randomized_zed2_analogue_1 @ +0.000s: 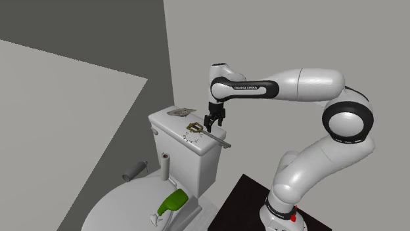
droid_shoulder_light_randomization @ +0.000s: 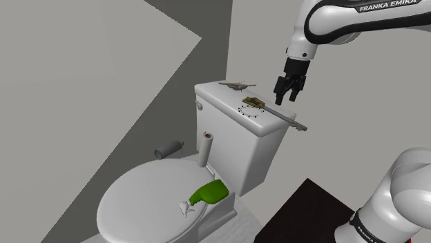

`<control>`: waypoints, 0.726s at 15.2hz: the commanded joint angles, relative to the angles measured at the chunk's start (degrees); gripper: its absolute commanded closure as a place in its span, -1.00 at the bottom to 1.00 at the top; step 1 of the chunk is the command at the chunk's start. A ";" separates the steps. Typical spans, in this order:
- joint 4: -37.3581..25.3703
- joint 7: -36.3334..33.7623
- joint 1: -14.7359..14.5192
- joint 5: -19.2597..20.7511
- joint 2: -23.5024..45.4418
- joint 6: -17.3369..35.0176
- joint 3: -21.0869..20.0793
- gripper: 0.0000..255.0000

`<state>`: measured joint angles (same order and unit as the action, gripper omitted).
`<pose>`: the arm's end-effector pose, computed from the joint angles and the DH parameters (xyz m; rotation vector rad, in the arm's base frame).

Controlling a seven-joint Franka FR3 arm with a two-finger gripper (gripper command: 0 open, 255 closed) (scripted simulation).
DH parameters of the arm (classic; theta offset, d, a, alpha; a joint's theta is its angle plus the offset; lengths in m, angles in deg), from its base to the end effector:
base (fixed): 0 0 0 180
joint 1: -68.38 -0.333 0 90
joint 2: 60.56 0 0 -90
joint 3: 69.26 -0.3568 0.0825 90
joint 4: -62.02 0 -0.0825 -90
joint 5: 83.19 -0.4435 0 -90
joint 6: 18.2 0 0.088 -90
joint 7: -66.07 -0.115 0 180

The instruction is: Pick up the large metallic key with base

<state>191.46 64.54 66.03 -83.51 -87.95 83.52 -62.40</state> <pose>0.4463 -0.0411 0.5587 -3.0776 0.1432 0.0116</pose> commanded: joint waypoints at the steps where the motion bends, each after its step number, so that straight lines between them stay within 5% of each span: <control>1: -1.06 1.17 -0.32 -0.62 3.61 3.49 0.65 -1.00; 11: 3.00 2.40 -0.50 -1.23 6.96 11.39 1.23 -1.00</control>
<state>193.84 67.02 65.56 -84.73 -80.84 94.41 -61.10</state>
